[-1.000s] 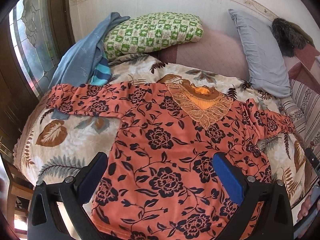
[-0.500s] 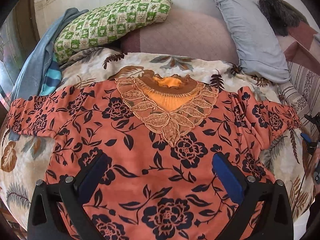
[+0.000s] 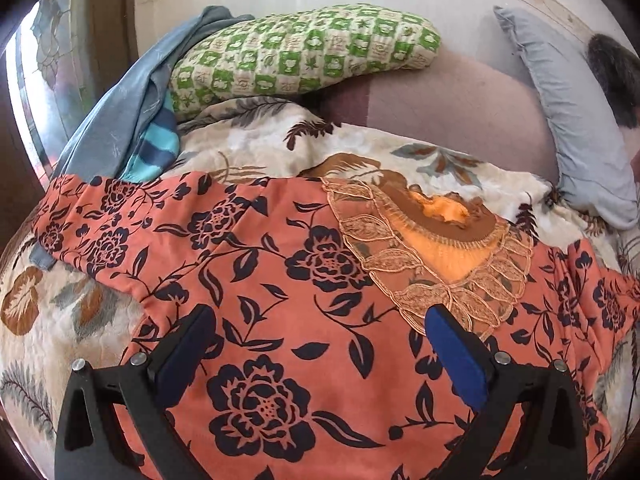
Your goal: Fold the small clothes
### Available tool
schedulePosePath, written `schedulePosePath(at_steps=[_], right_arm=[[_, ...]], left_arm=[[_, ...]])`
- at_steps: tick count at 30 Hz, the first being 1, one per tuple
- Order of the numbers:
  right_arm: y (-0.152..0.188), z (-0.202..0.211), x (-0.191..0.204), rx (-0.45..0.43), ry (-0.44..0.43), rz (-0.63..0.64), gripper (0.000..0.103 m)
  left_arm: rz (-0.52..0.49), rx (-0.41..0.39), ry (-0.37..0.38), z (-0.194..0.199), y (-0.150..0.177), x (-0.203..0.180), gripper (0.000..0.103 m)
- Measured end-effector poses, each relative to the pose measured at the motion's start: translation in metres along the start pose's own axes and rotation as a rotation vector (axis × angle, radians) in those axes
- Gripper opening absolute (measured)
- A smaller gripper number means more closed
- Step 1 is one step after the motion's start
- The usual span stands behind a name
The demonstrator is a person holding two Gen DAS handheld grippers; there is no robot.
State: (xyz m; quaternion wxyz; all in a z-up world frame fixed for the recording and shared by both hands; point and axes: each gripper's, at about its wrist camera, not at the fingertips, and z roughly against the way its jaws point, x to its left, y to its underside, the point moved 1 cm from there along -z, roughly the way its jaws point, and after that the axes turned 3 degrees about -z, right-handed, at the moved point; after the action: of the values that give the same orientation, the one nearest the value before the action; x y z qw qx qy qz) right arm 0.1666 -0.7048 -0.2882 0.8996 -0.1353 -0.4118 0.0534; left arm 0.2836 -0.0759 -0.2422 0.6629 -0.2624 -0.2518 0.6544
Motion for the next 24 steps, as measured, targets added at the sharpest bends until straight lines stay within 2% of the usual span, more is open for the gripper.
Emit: schedulePosePath(at_steps=[3,8,12,15,20,24], right_arm=[[0.014,0.018,0.035,-0.019,-0.065,0.106,0.006],[0.075,0.048,0.122,0.086,-0.247,0.289,0.006],[0.159,0.068,0.19,0.212,-0.395,0.418,0.006],[0.236,0.068,0.231,0.315,-0.459,0.499,0.006],[0.379,0.059,0.266,0.485,-0.463,0.638,0.006],[0.486,0.04,0.262,0.607,-0.346,0.776,0.01]], left_arm=[[0.031,-0.03,-0.028,0.004,-0.004,0.01,0.103],[0.066,-0.052,-0.125,0.008,-0.008,0.032,0.103],[0.113,-0.072,-0.187,0.014,-0.014,0.059,0.103],[0.12,-0.106,-0.267,0.02,-0.019,0.084,0.103],[0.187,-0.134,-0.37,0.026,-0.027,0.141,0.103],[0.254,-0.099,-0.406,0.023,-0.025,0.183,0.103]])
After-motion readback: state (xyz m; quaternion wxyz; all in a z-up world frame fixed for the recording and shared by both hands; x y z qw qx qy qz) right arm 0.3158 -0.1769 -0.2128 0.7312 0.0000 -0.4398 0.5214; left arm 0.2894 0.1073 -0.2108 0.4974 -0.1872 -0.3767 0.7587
